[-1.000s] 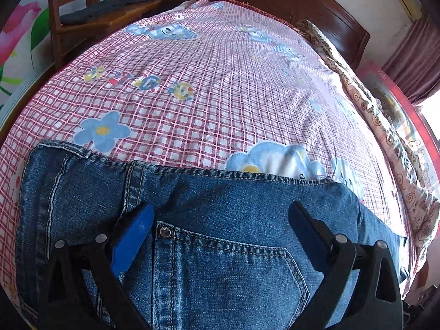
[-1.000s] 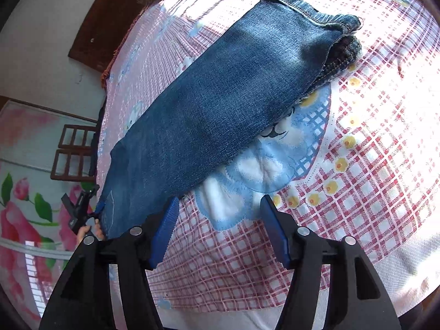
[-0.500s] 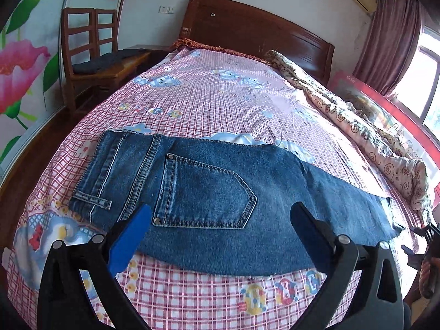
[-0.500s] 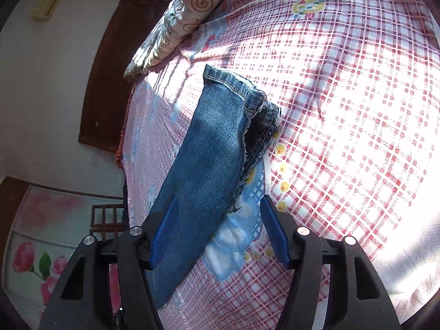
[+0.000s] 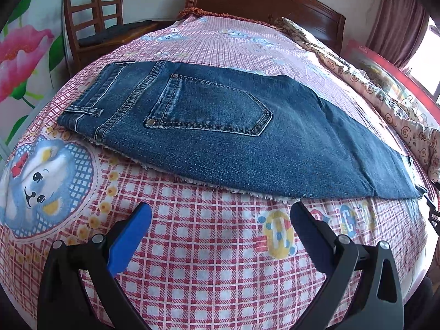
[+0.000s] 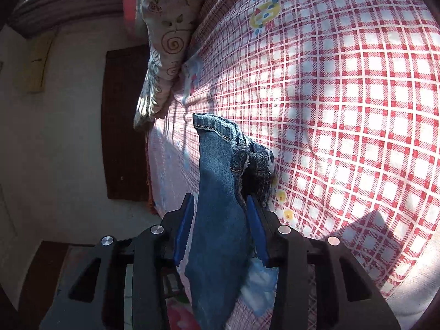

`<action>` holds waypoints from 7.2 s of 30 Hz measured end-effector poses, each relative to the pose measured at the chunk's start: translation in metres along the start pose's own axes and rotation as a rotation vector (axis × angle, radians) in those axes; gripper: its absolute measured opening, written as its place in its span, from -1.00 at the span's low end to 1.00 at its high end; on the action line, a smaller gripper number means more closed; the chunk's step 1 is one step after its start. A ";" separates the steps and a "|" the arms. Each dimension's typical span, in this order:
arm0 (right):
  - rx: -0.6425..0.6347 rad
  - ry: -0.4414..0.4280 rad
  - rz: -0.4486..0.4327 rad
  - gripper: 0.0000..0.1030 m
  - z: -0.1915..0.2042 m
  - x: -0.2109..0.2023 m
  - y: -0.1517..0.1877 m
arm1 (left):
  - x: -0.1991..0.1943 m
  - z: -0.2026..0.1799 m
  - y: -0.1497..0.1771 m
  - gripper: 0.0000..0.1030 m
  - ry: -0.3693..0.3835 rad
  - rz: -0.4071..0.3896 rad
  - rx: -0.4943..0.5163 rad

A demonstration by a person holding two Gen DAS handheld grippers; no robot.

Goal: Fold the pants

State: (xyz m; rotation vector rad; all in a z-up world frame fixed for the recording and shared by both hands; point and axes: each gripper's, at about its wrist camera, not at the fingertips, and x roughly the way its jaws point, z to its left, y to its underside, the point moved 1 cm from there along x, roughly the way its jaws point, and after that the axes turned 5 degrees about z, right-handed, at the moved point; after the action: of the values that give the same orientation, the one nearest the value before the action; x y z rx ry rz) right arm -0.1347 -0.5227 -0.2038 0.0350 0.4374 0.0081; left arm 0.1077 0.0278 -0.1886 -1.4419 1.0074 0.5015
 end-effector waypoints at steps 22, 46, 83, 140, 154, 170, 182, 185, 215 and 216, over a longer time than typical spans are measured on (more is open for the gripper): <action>-0.077 0.230 -0.040 -0.96 -0.007 -0.003 0.000 | 0.007 -0.004 -0.002 0.97 -0.028 -0.010 0.076; -0.423 0.388 -0.088 -0.72 0.083 0.022 0.007 | 0.006 0.002 -0.001 0.97 -0.001 -0.018 0.063; -1.683 0.585 0.359 -0.52 0.120 0.213 0.387 | 0.003 0.026 -0.001 0.97 0.127 -0.054 -0.002; -1.436 0.596 0.348 0.15 0.132 0.249 0.313 | 0.037 0.195 -0.073 -0.71 0.405 -0.078 -1.092; -1.009 0.347 0.326 0.38 0.129 0.125 0.217 | -0.052 0.007 -0.152 -0.72 0.330 -0.273 -0.259; -0.788 0.306 0.263 0.38 0.090 0.054 0.138 | 0.027 -0.273 -0.021 0.42 0.152 -0.129 0.623; -0.551 0.062 0.520 0.38 0.099 0.121 0.181 | -0.071 -0.119 0.017 0.90 0.118 -0.093 0.299; -0.545 0.121 0.489 0.38 0.097 0.128 0.185 | -0.078 -0.070 0.027 0.90 0.048 -0.077 0.196; -0.806 0.252 0.361 -0.71 0.131 0.152 0.199 | -0.084 -0.028 0.000 0.96 0.035 -0.145 0.021; -0.788 0.263 0.356 -0.71 0.120 0.152 0.194 | -0.084 -0.033 -0.002 0.96 0.039 -0.145 0.029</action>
State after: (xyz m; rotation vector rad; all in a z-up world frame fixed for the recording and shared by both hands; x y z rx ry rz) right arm 0.0536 -0.3300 -0.1530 -0.6707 0.6617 0.5390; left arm 0.0565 0.0201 -0.1149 -1.4916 0.9293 0.3530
